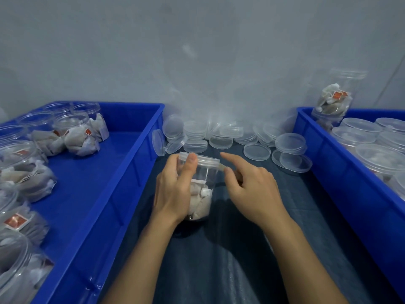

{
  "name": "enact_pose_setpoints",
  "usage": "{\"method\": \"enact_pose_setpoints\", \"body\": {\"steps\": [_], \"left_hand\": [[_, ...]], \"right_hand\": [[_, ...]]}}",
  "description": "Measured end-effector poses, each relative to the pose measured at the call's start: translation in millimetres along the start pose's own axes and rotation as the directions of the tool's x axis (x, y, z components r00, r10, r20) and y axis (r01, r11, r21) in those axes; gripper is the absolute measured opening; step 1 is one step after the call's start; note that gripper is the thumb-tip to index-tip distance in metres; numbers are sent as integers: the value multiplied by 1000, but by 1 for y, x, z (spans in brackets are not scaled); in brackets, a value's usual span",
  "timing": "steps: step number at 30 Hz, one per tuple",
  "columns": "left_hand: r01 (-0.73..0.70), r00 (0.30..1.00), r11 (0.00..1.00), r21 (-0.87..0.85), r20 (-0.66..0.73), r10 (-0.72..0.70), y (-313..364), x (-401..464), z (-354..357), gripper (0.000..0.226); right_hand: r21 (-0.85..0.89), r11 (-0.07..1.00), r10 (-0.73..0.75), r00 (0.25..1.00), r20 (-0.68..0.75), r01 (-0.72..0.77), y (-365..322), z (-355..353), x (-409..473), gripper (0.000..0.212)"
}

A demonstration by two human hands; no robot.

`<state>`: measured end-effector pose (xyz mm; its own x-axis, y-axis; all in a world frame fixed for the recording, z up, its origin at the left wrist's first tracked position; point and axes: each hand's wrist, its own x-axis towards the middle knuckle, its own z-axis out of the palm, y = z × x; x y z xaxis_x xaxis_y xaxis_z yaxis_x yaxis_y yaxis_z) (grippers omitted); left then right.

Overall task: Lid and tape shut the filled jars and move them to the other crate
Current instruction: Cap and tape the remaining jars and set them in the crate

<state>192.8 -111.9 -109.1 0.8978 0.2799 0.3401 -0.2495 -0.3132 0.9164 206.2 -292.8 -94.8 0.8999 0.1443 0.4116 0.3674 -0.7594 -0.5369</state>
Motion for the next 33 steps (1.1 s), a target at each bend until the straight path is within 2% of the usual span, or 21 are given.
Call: {"method": "enact_pose_setpoints", "body": {"steps": [3,8,14,19,22,25,27,28,29,31,33], "left_hand": [[44,997,997,-57,70,-40,-5,3,-1,60],[80,990,992,-101,127,-67,-7,7,-6,61],[110,977,983,-146,200,-79,-7,8,-11,71],[200,958,937,-286,258,-126,-5,4,-8,59],[114,977,978,-175,199,-78,-2,3,-6,45],[-81,994,992,99,-65,88,0,3,-4,41],[-199,921,916,349,-253,297,7,-2,-2,33],[-217,883,876,431,-297,364,12,-6,0,29],[-219,865,849,480,-307,397,15,-11,3,26],[-206,891,840,502,-258,373,19,-19,10,28],[-171,946,821,546,-144,292,20,-26,20,52]], "right_hand": [[37,999,5,1000,6,-5,1,-3,1,48],[59,998,-15,1000,0,15,3,-7,0,44],[69,998,-9,996,91,3,6,-10,0,44],[113,994,-5,989,147,-12,5,-14,0,38],[146,989,0,993,115,-16,4,-14,0,35],[144,989,5,996,89,-18,2,-12,0,34],[137,990,11,998,69,-21,-2,-10,-1,34],[131,991,14,998,62,-22,-3,-10,-2,34],[123,992,18,998,59,-25,-5,-10,-2,35],[92,995,26,997,68,-32,-6,-11,-2,35],[54,998,29,995,93,-34,-7,-12,-2,32]]}}
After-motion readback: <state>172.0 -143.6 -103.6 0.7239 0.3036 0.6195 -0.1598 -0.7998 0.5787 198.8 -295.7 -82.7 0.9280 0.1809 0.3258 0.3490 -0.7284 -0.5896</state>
